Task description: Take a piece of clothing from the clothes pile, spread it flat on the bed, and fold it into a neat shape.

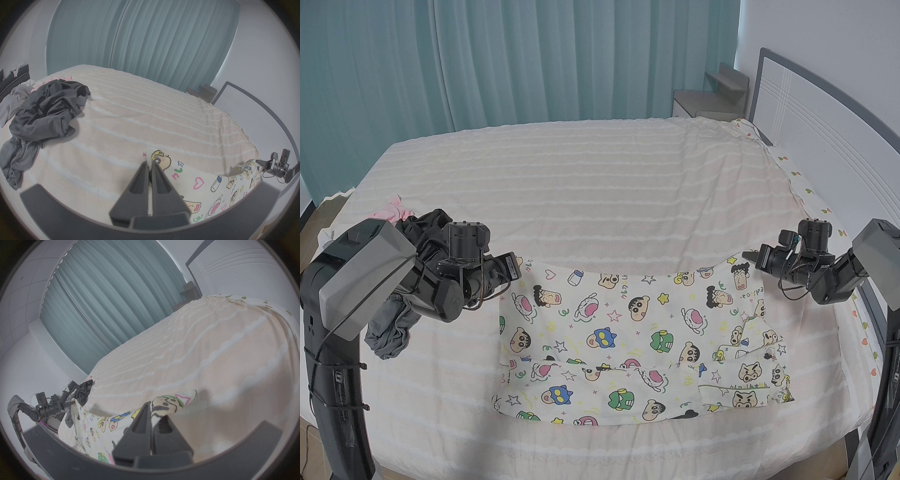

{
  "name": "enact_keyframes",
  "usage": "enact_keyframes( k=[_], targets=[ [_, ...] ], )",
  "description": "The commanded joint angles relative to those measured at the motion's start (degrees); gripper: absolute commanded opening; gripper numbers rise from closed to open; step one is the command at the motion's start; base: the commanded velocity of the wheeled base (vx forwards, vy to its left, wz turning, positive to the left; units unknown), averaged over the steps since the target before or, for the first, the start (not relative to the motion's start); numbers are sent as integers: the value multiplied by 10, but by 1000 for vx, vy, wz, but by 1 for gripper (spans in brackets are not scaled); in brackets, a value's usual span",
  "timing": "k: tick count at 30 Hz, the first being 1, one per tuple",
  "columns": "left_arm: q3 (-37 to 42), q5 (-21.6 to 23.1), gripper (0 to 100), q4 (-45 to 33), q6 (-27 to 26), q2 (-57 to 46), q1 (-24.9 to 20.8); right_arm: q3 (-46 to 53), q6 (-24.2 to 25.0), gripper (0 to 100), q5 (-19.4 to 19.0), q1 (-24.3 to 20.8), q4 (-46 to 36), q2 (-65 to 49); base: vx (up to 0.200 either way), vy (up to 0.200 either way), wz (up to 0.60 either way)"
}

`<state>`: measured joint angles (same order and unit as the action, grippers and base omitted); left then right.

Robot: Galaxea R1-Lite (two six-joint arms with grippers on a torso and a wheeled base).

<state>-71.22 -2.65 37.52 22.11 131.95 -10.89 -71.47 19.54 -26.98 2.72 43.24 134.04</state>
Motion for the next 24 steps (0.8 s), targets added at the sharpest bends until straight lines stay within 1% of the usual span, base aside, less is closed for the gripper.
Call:
enact_keyframes(
  k=[1,7,12,16,20,21,24],
  targets=[
    [13,0,0,3,-1,-2,0,40,-2,0,-20,3,0,-35,0,0,0],
    [34,1,0,4,-1,-14,-2,84,-6,0,-36,7,7,-61,0,0,0],
    [71,3,0,21,-2,-33,-5,143,-6,0,-57,14,67,-77,0,0,0],
    [95,3,0,37,-3,-40,-7,179,-7,0,-62,15,83,-85,0,0,0],
    [116,4,0,43,-4,-48,-8,216,-15,0,-74,16,100,-92,0,0,0],
    [130,5,0,47,-7,-52,-9,238,-21,0,-79,15,113,-93,0,0,0],
    [140,5,0,54,-8,-55,-9,255,-28,0,-80,16,126,-93,0,0,0]
  ],
)
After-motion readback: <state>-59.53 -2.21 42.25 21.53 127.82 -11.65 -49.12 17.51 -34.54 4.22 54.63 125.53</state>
